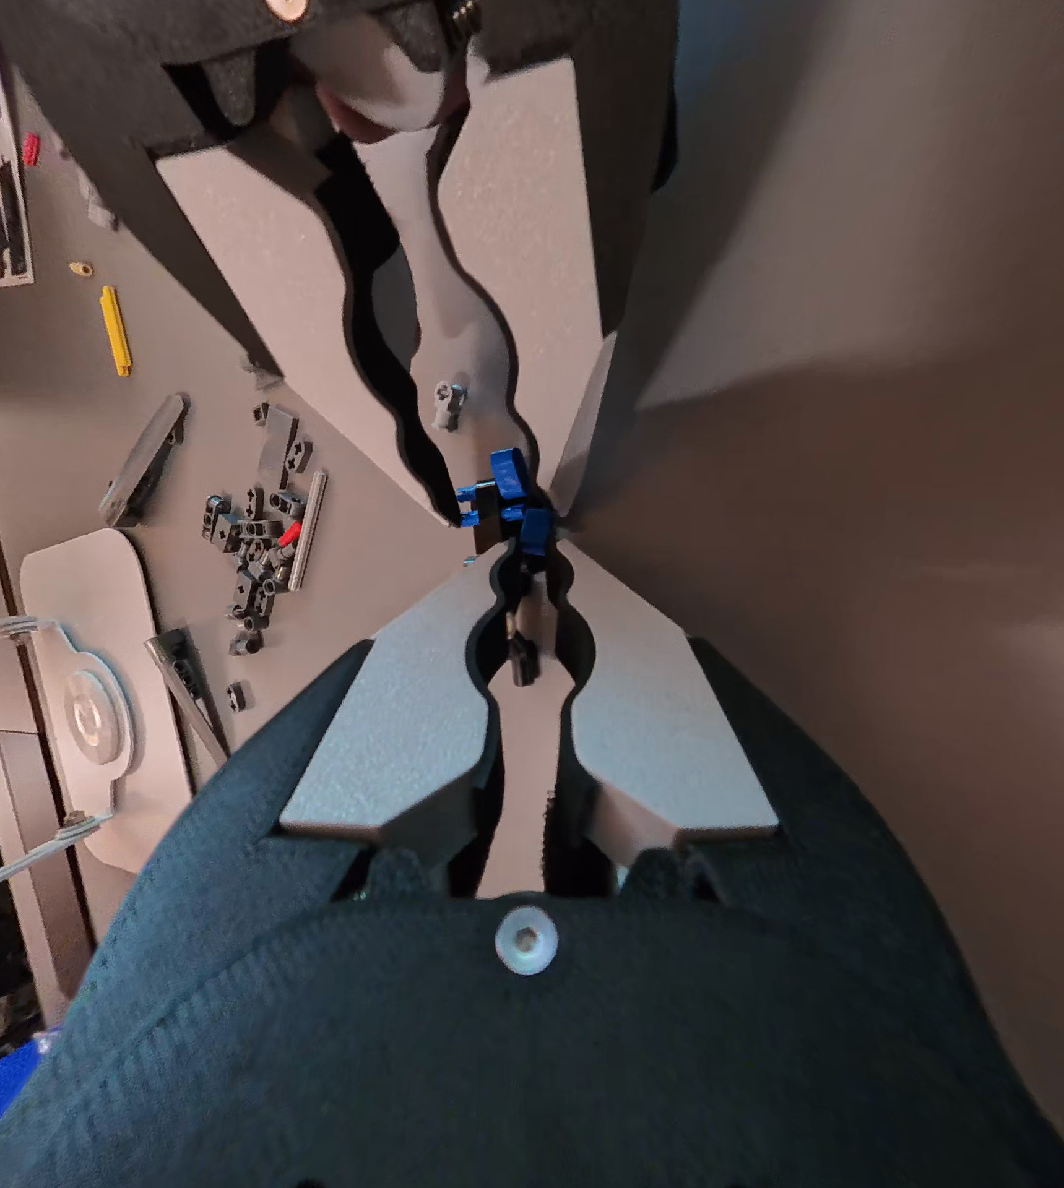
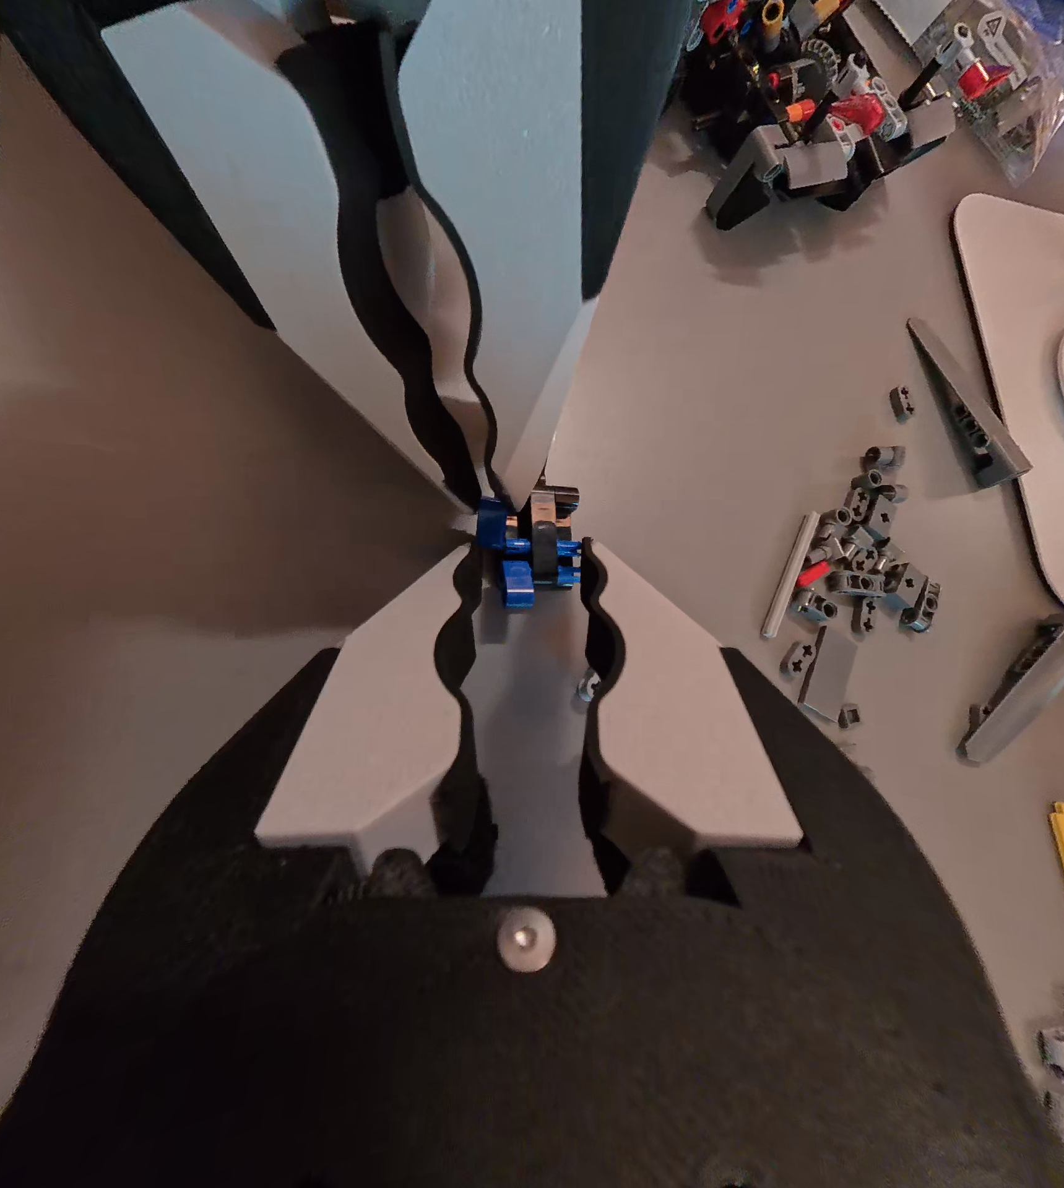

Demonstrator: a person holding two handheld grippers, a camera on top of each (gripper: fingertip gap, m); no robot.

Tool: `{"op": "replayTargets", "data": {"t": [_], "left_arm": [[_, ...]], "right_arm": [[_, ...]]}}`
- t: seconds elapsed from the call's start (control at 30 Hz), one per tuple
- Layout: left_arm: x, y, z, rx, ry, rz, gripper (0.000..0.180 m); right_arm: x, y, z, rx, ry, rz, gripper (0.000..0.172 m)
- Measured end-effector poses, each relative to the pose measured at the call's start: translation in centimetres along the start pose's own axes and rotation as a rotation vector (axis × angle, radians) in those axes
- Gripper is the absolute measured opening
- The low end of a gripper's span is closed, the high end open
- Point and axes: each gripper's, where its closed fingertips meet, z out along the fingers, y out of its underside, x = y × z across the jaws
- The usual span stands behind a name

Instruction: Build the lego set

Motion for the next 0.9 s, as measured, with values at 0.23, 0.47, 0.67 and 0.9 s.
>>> {"op": "replayTargets", "data": {"t": [0.23, 0.47, 0.67, 0.9], "left_arm": [[0.06, 0.02, -0.02, 0.038, 0.008, -0.07, 0.005], [0.04, 0.01, -0.06, 0.055, 0.009, -0.092, 0.005], [0.21, -0.19, -0.01, 0.075, 0.023, -0.111, 0.005], [0.18, -0.38, -0.05, 0.082, 0.018, -0.114, 0.005]], "right_arm": [[0.14, -0.05, -0.04, 0.003, 0.027, -0.001, 0.03], [0.1, -0.03, -0.05, 0.005, 0.021, 0.014, 0.031], [0.14, 0.09, -0.24, 0.009, 0.016, 0.016, 0.035], [-0.45, -0.1, -0.53, 0.039, -0.047, 0.032, 0.046]]}}
